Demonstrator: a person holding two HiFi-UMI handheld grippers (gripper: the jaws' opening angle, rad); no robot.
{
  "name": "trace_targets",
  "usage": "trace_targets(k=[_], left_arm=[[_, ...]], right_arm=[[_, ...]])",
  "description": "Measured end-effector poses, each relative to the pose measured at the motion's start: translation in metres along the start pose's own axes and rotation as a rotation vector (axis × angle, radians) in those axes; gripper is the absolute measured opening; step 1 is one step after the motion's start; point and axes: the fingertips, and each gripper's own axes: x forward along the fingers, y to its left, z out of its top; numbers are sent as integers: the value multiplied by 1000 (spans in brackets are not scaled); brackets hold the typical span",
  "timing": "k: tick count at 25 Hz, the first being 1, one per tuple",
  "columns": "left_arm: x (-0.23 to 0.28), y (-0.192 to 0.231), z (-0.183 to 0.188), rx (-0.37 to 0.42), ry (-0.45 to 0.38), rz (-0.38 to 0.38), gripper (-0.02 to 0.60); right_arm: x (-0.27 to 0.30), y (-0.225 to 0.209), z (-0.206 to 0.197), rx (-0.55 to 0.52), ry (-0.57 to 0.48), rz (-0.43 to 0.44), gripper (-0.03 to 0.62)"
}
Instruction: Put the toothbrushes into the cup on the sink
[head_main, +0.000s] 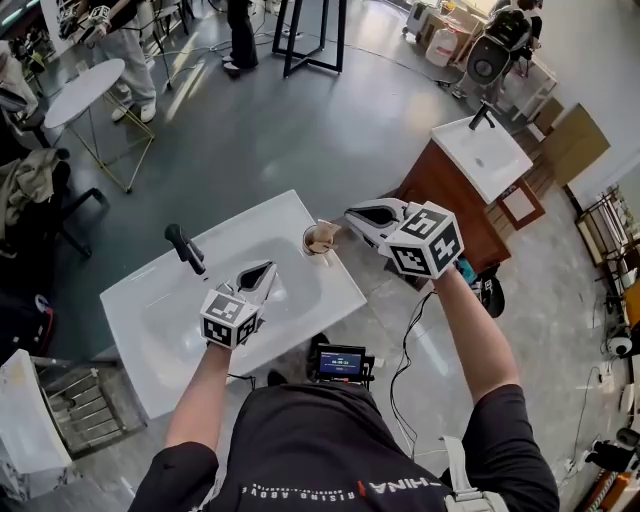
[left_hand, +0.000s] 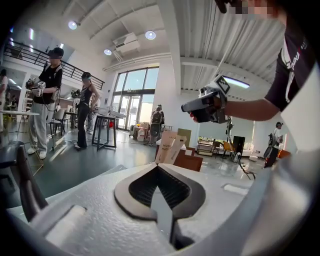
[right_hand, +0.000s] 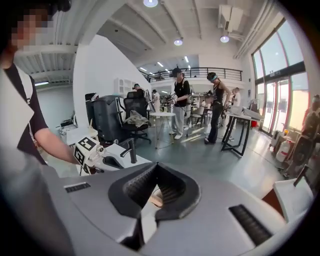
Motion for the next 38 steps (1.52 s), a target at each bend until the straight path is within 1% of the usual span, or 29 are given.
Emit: trace_targets(k=[3,6,8,11,17,20,26,31,38], left_arm=[[-6,-1,-3,-14,-5,0,3],[-13,-7,-10,-19,1,-13,3],[-17,-12,-16,-20,7,-25,3],[-23,-19,-24,-27,11,-36,3],[-33,-35,-37,-48,17,-43,3],[-38,-41,-42,-56,17,-38,3],[-48,-45,-52,-59,18,-28,3],[-51,-48,-54,-48,28,-30,2],[-54,-52,-54,-30,34,-40,3]], right_arm=[[-14,9,-16,18,-35,-91,9],[-22,22,-47,107,-60,-140,9],[-21,30,-72,169,-63,-166,9],[-11,46,-104,219,-46,-199,9],[10,81,-136,324,-42,-231,9],[20,93,-142,345,-42,-234,8],[33,114,-143,331,-45,-210,8],[40,124,-140,315,-42,-200,8],[41,130,-135,300,-45,-211,8]])
